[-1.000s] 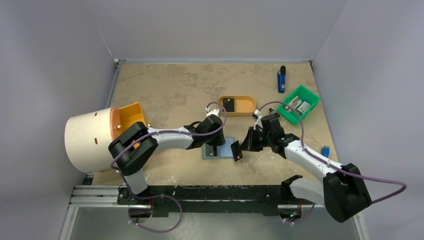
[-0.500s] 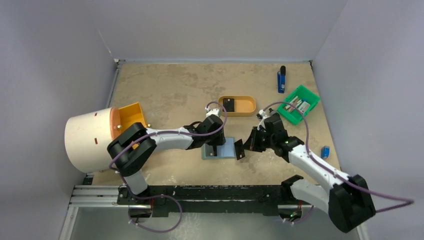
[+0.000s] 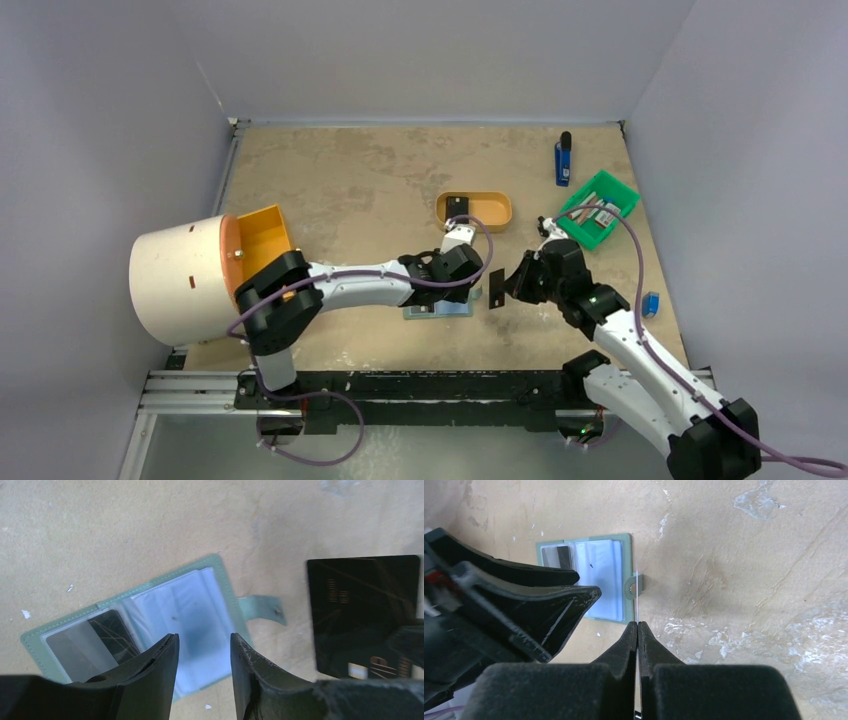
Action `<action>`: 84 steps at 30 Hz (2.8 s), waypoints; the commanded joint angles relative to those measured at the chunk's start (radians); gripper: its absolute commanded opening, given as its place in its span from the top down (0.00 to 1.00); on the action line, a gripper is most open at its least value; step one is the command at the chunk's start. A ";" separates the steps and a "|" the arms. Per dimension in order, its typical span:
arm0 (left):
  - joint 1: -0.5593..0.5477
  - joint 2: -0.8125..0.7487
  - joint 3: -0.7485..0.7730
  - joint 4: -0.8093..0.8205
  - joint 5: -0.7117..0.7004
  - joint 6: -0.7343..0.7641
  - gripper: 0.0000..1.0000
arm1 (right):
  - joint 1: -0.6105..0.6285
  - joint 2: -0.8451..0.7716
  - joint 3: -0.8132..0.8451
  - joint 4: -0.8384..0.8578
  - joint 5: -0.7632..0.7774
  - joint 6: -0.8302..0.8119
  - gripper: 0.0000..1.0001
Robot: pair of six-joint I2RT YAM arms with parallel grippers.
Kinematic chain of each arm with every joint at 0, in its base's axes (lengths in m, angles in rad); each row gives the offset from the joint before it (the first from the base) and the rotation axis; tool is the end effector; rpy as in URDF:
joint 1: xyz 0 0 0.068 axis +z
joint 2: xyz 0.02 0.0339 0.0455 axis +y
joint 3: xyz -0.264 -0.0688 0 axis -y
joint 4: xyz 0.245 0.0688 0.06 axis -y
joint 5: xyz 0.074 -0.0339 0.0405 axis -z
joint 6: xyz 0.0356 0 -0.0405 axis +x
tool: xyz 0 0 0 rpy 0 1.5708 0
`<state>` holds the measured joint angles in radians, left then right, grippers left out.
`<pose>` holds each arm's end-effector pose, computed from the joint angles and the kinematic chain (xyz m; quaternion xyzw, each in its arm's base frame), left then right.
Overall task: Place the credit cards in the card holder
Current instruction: Turn over the card slot in the card holder.
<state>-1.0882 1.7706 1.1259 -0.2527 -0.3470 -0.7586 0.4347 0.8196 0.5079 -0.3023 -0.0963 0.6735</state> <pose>0.1830 -0.3233 0.1890 0.0963 0.9264 -0.1613 0.3262 0.1626 0.0793 0.2254 0.0836 0.8830 0.2783 0.3685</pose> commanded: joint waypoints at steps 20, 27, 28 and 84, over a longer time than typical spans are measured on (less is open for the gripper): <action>-0.021 0.074 0.044 -0.137 -0.221 0.006 0.86 | 0.001 -0.007 0.034 0.000 0.016 0.005 1.00; -0.021 0.053 0.033 -0.125 -0.216 0.001 0.98 | 0.002 0.018 0.032 0.023 -0.002 0.005 1.00; -0.021 0.050 0.032 -0.124 -0.215 0.002 1.00 | 0.002 0.020 0.032 0.026 -0.006 0.005 1.00; -0.019 0.064 0.043 -0.057 -0.154 0.013 0.79 | 0.004 0.170 0.047 0.176 -0.201 -0.052 1.00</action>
<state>-1.1076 1.8233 1.1278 -0.3164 -0.5007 -0.7628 0.4366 0.9962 0.5220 -0.1295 -0.3050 0.6178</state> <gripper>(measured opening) 0.218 0.004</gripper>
